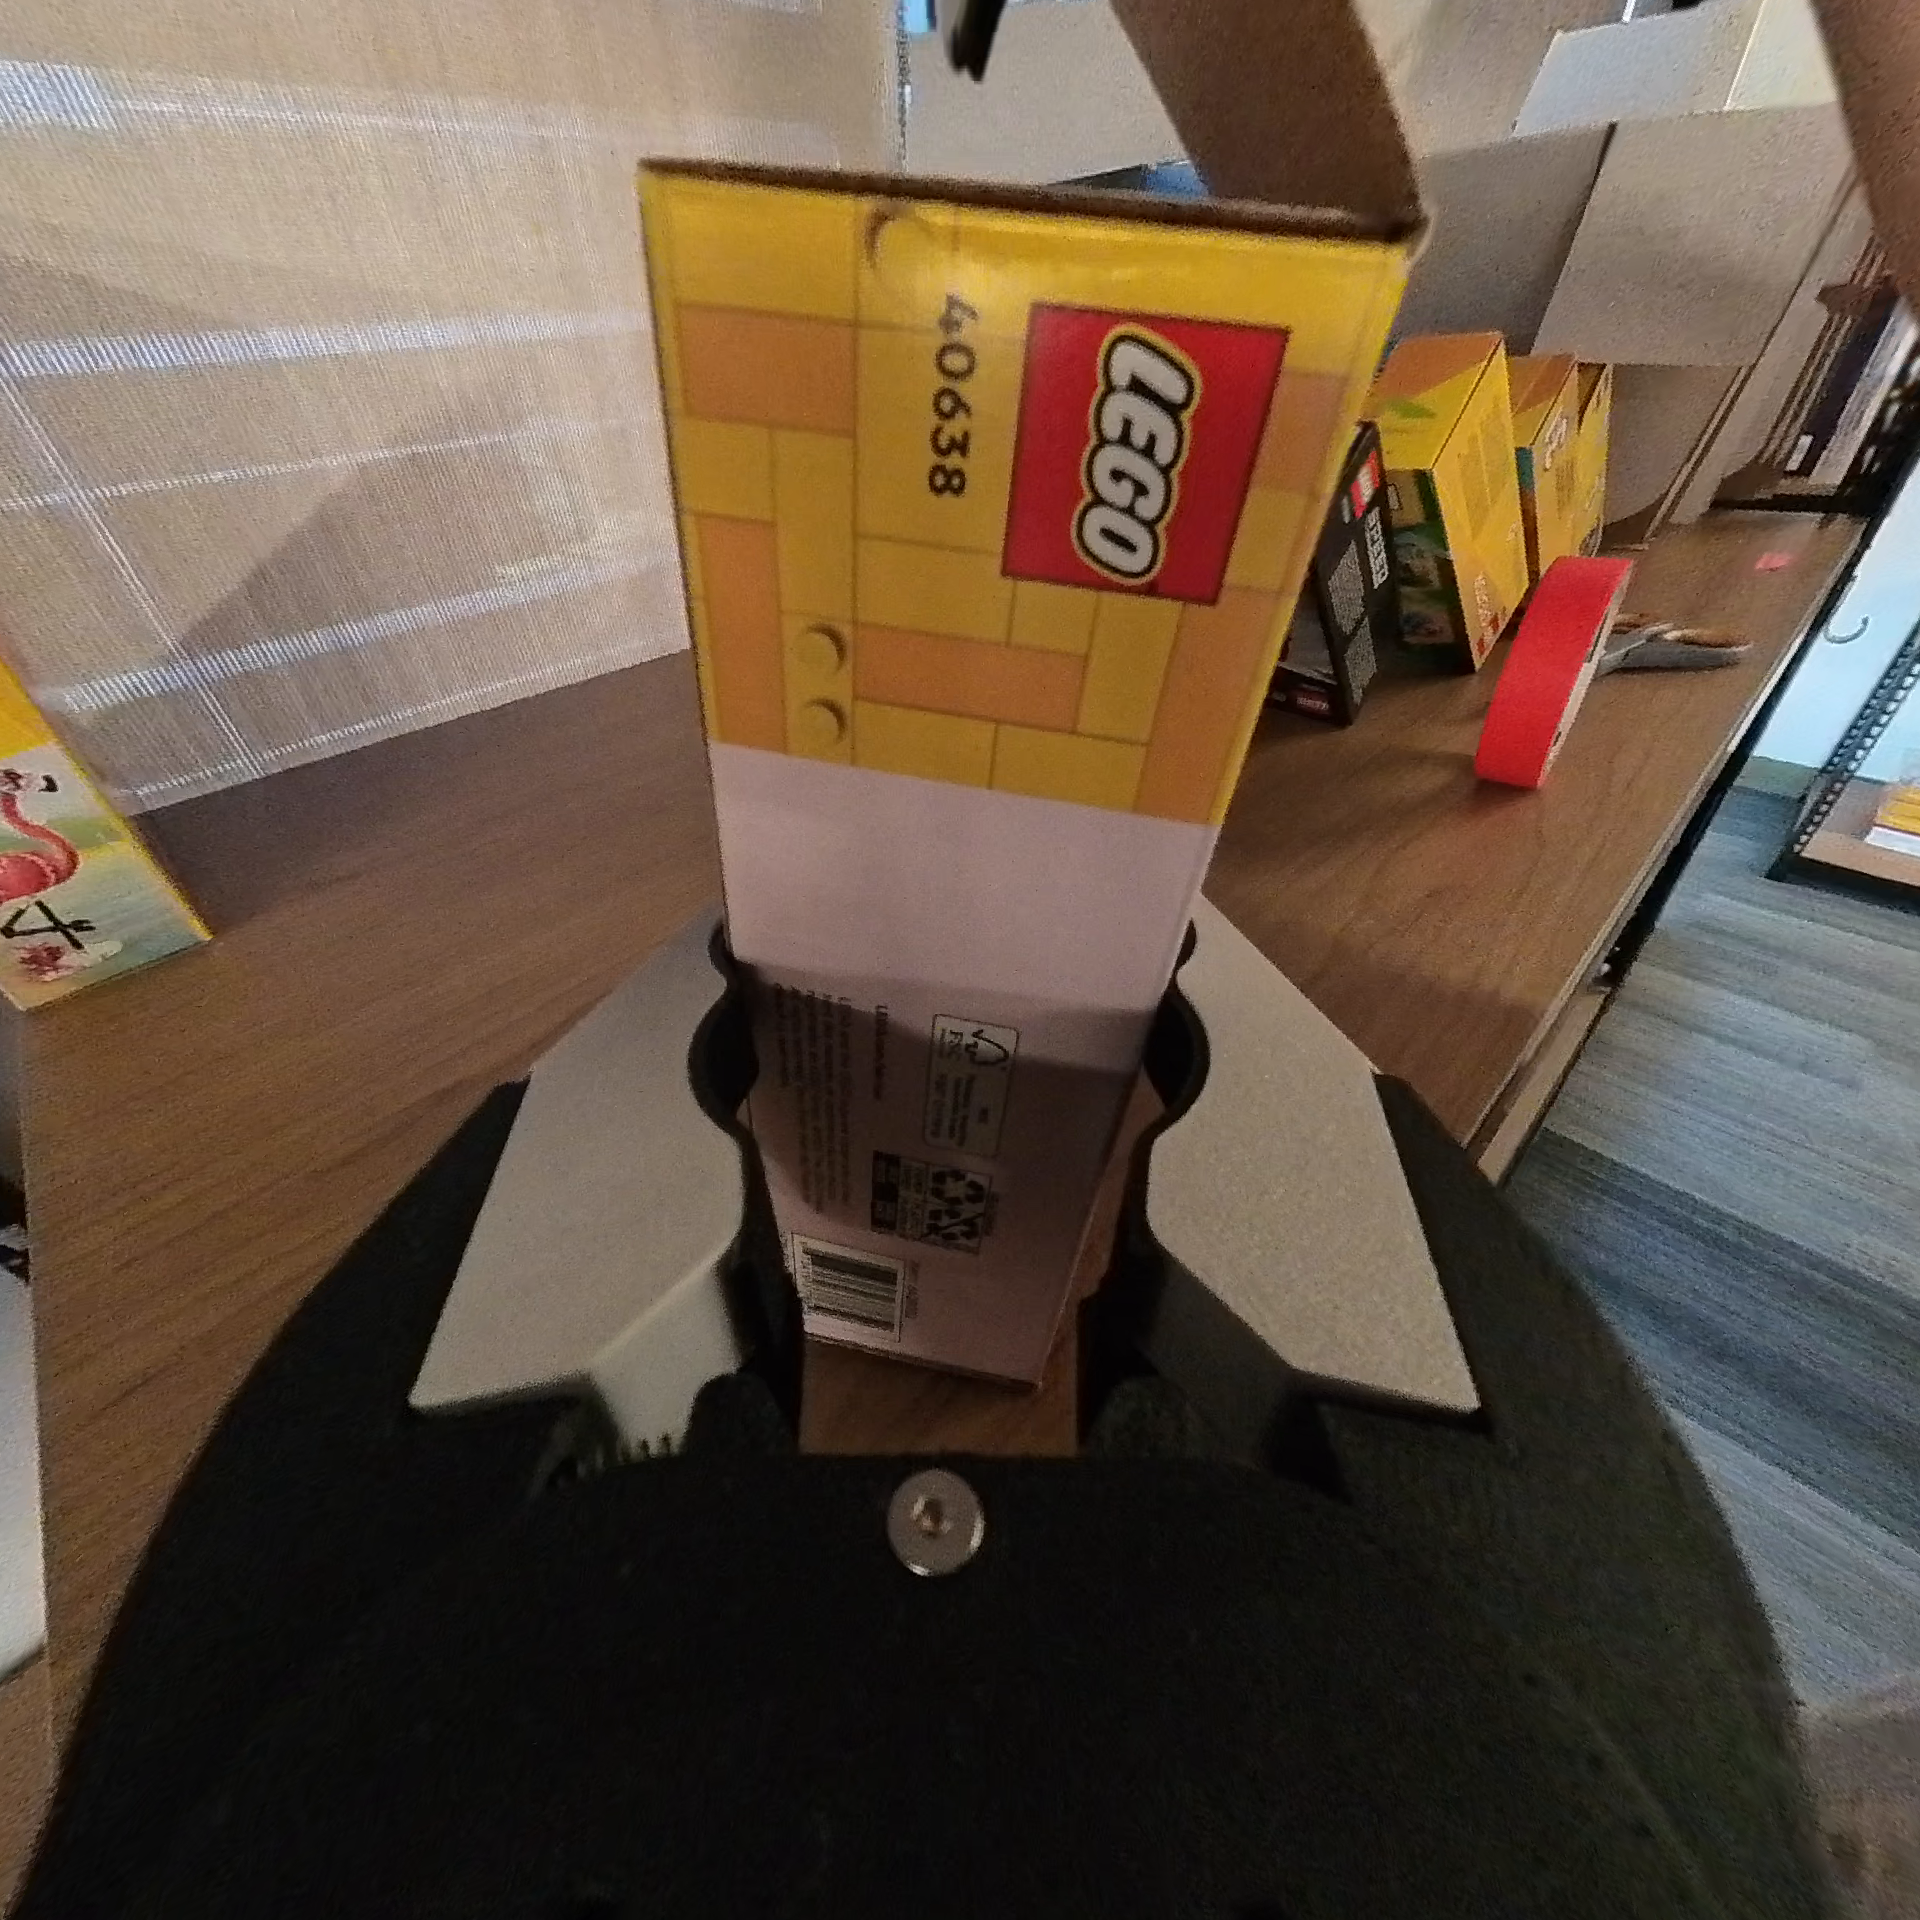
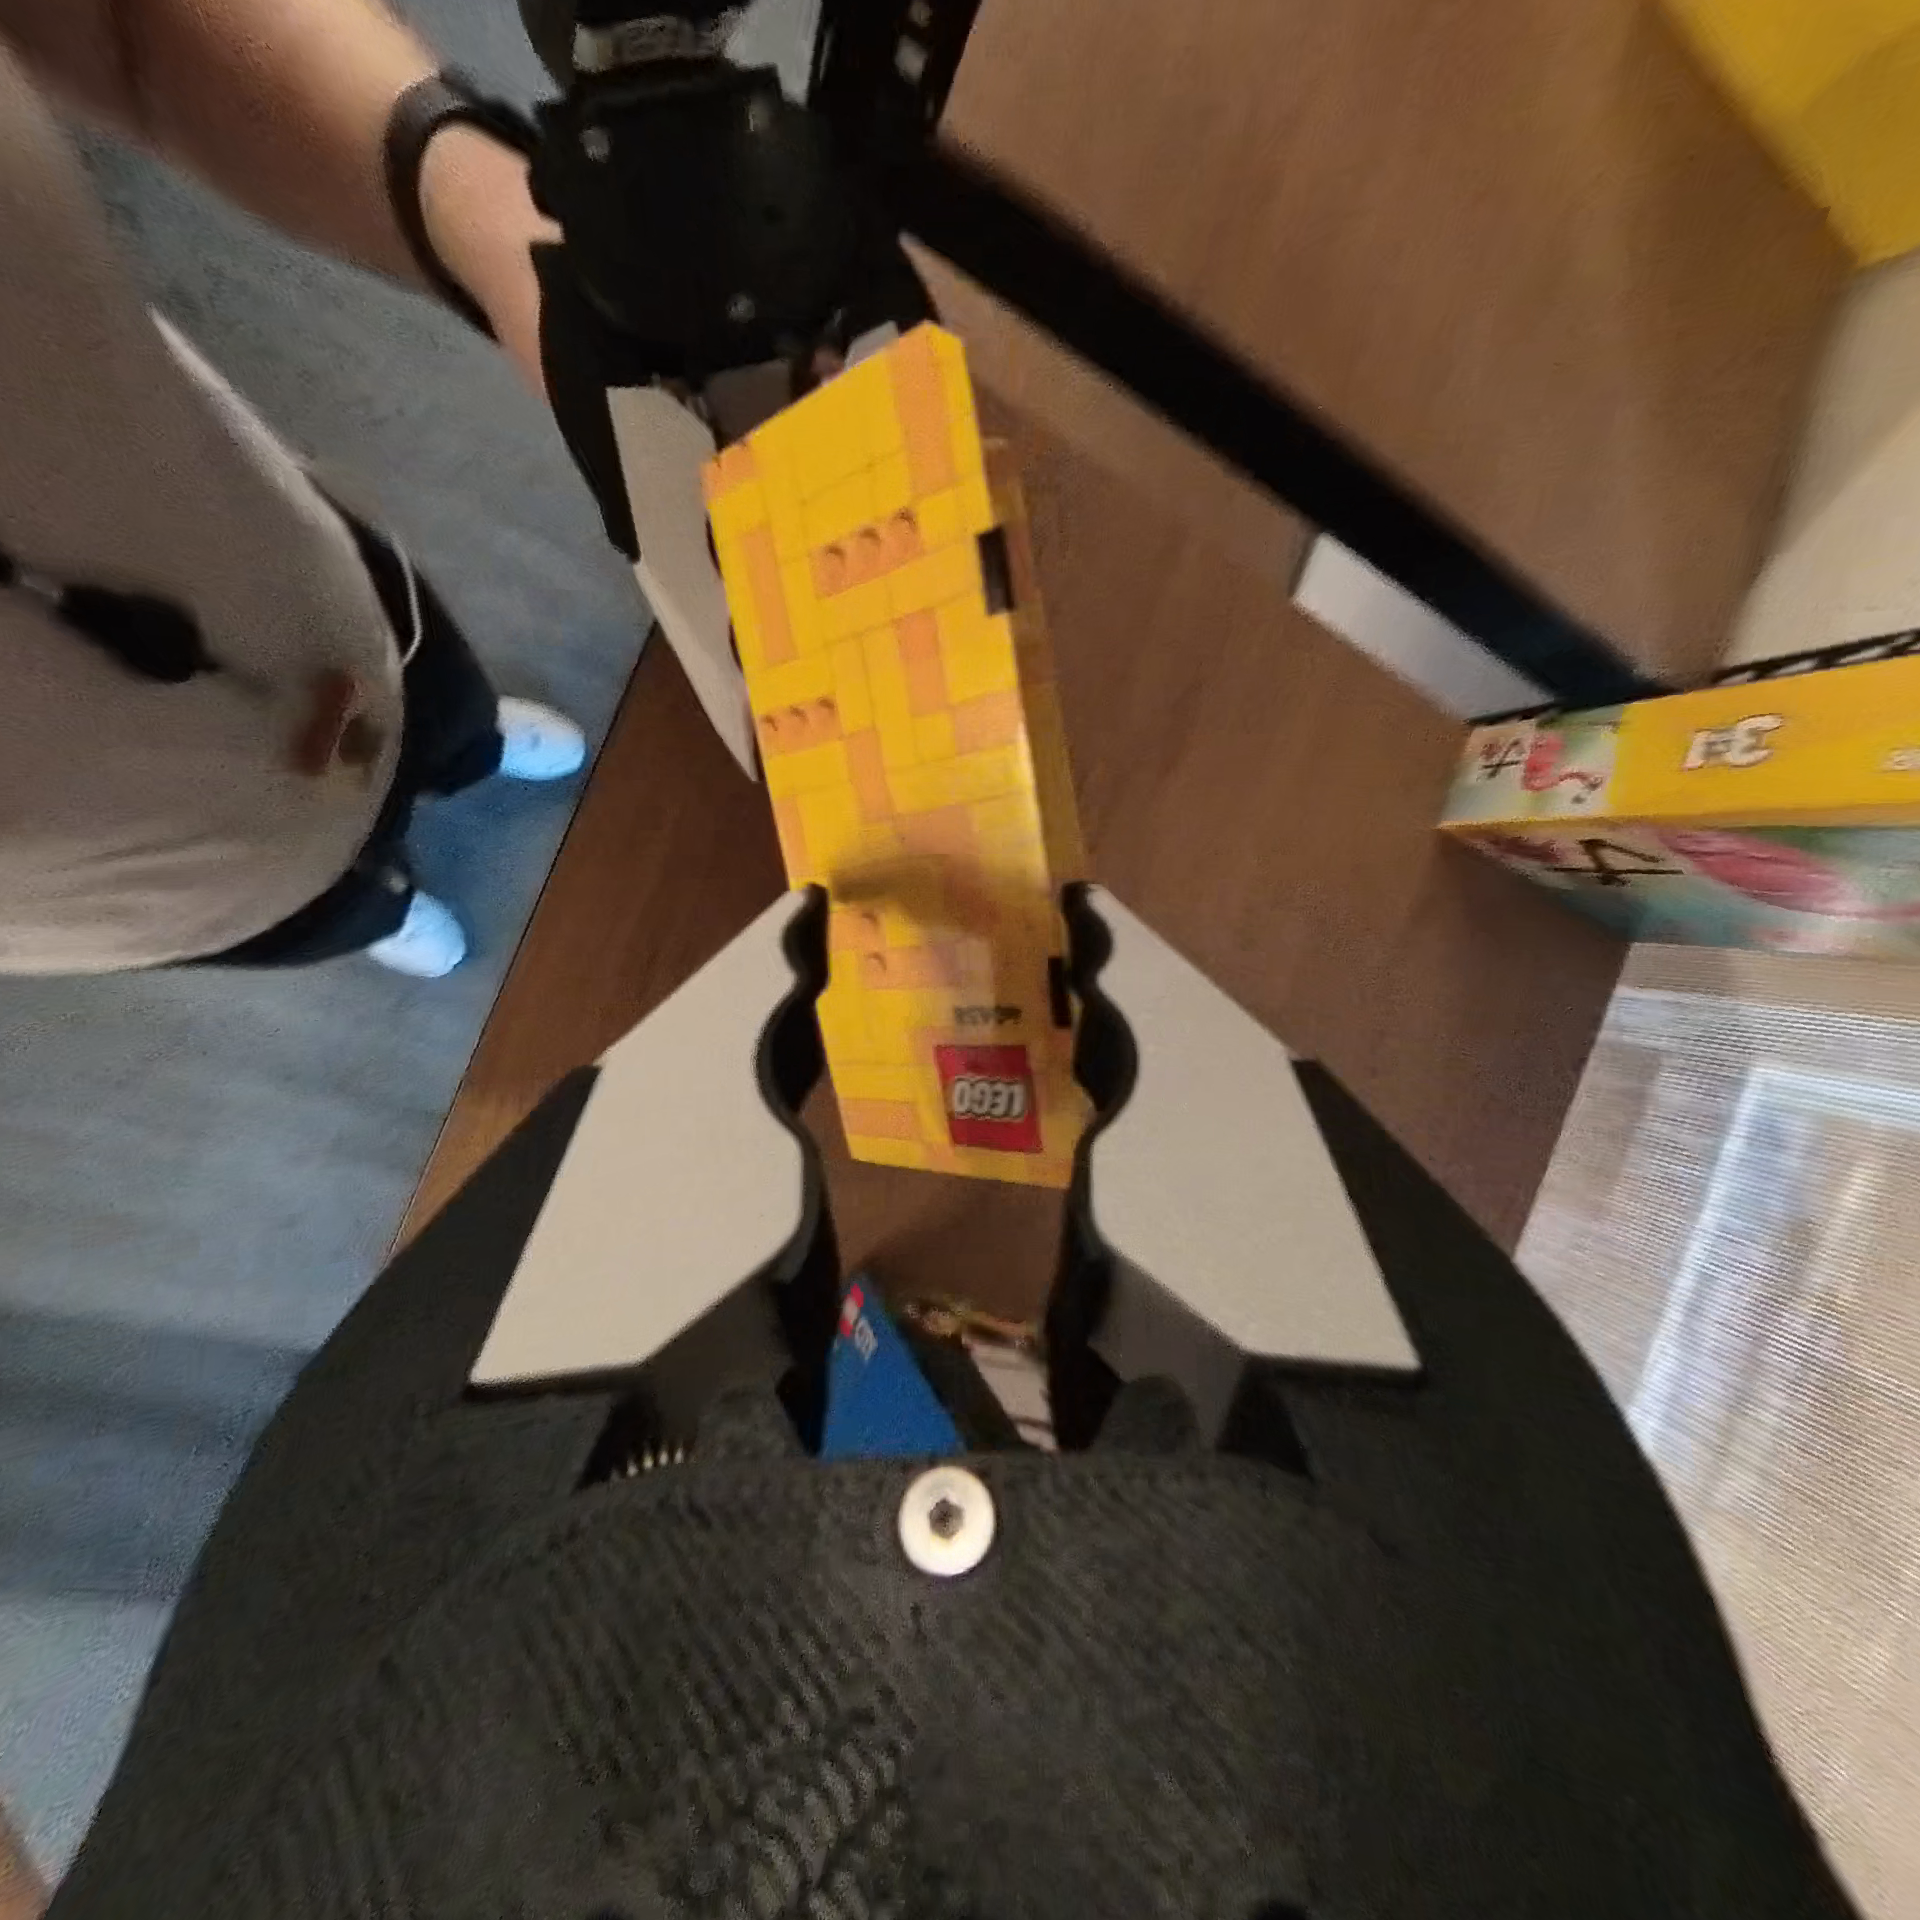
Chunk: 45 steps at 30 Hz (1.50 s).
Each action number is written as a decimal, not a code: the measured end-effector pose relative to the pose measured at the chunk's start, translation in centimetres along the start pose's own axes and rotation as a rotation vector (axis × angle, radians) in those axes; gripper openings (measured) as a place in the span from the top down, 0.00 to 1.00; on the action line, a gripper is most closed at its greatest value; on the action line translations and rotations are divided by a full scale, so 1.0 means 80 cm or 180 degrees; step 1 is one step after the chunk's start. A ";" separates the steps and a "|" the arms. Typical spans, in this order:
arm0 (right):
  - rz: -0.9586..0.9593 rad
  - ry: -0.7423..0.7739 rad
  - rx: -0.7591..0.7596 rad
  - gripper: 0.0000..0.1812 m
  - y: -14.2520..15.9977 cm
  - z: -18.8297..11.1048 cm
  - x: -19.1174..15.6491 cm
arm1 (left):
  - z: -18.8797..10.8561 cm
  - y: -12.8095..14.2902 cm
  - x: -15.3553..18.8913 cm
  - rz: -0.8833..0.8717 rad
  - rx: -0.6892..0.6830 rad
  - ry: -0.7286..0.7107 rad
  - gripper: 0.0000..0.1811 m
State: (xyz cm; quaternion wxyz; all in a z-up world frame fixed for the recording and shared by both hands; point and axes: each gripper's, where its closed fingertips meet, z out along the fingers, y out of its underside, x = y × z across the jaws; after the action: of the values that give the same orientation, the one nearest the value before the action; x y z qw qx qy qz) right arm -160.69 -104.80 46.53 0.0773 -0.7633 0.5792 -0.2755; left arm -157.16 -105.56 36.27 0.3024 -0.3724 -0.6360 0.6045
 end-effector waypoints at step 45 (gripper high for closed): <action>-0.0641 0.0538 0.0480 0.59 -0.002 0.000 -0.115 | -0.007 0.001 0.065 0.1554 0.0321 -0.0123 0.58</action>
State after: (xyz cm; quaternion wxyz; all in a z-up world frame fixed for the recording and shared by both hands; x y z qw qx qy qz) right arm -162.20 -96.24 43.58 0.0573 -0.7837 0.4818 -0.3878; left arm -159.47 -100.85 35.87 0.1534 -0.4879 -0.5018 0.6976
